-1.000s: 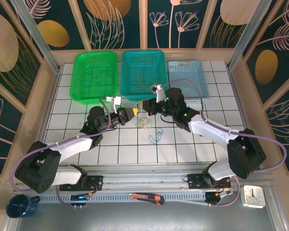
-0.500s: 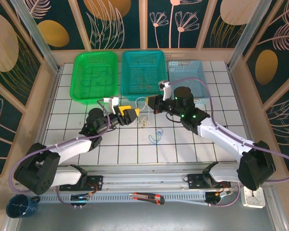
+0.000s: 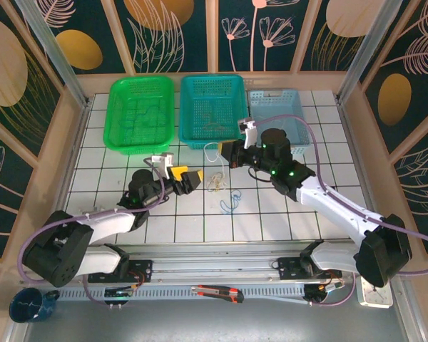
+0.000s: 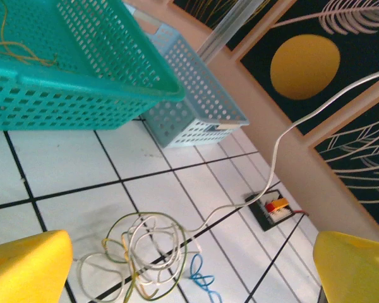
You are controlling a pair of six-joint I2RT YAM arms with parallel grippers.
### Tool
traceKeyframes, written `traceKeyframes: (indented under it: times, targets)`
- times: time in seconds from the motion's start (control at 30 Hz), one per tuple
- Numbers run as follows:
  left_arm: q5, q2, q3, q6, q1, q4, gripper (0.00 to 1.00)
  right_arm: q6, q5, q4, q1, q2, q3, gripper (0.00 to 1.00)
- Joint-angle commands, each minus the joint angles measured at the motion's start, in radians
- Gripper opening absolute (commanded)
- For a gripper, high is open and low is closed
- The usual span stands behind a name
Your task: Untangle the cables
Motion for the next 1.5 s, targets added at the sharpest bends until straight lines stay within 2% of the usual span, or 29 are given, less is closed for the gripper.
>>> traceKeyframes:
  times: [0.0,0.13,0.53,0.83,0.93,1.03,1.2,1.23,1.47]
  targets:
    - [0.063,0.056,0.024,0.055,-0.007,0.013,0.96,0.016,-0.01,0.013,-0.005,-0.031,0.037,0.0]
    - [0.118,0.126,0.076,0.068,-0.035,0.015,0.95,0.029,-0.022,0.017,-0.003,-0.035,0.04,0.0]
    - [0.15,0.26,0.211,0.062,-0.111,0.064,0.95,0.048,-0.016,0.029,0.02,-0.042,0.031,0.0]
    - [0.117,0.354,0.26,0.021,-0.132,0.127,0.91,0.059,-0.013,0.035,0.048,-0.043,0.044,0.0]
    - [0.097,0.391,0.275,-0.003,-0.133,0.168,0.8,0.066,-0.014,0.036,0.061,-0.049,0.05,0.0]
    - [0.094,0.438,0.289,-0.019,-0.133,0.198,0.57,0.071,-0.02,0.033,0.068,-0.06,0.063,0.0]
    - [0.102,0.466,0.282,-0.034,-0.133,0.22,0.04,0.045,-0.01,-0.007,0.063,-0.093,0.126,0.0]
    - [0.097,0.463,0.275,-0.033,-0.133,0.22,0.0,0.036,-0.01,-0.017,0.058,-0.098,0.144,0.0]
    - [0.079,0.449,0.216,-0.029,-0.132,0.225,0.0,0.028,-0.023,-0.023,0.001,-0.123,0.274,0.0]
